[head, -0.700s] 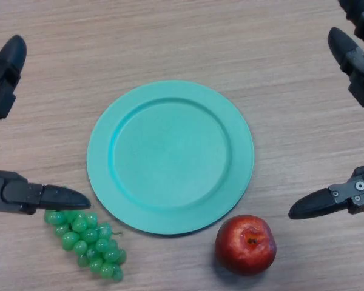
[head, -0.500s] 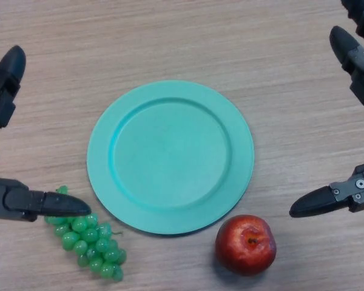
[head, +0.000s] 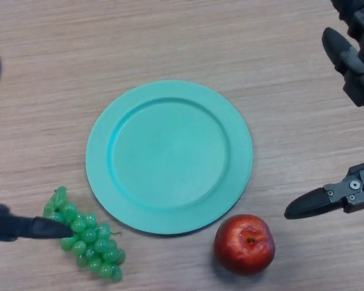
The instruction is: Pick up the green grapes and place it on the plate
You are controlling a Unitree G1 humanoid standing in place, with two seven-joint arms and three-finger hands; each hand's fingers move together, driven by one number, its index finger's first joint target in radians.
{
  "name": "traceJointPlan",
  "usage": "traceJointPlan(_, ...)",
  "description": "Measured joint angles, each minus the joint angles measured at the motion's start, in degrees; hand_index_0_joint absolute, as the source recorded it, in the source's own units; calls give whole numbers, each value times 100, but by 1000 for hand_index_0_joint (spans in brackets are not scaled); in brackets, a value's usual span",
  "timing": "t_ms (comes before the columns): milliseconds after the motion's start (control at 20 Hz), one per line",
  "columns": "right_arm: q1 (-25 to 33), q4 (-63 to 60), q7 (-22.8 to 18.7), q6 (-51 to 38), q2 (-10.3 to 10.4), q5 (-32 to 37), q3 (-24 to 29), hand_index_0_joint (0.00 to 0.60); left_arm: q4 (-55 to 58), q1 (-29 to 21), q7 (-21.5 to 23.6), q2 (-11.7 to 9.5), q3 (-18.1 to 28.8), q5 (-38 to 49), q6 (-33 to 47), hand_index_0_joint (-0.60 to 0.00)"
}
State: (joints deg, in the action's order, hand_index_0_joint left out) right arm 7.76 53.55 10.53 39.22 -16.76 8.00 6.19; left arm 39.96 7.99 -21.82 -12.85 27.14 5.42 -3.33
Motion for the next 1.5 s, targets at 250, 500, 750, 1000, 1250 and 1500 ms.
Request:
traceJointPlan(250, 29, -152, -3, 0, 19, -5, -153, 0, -1676, 233, -318, -30, 349, -1777, 2621, 0)
traceJointPlan(500, 62, -341, -3, -2, 29, -5, -156, 0, -3121, 203, -195, -476, 830, -4092, 5292, 0)
traceJointPlan(750, 94, -350, -2, -2, 46, -2, -153, 0, -3511, 303, 328, -783, 1194, -5609, 6691, 0)
traceJointPlan(1000, 131, -351, -2, -2, 46, -1, -150, 0, -3741, 189, 536, -1003, 1213, -5983, 7294, -449)
traceJointPlan(1250, 125, -352, -2, -2, 43, 29, 40, 0, -3566, -17, 1168, -1203, 936, -6677, 7109, -600)
traceJointPlan(1500, 96, -352, -18, -3, 24, 134, 103, 0, -3608, 71, 2090, -1243, 941, -7262, 7142, -600)
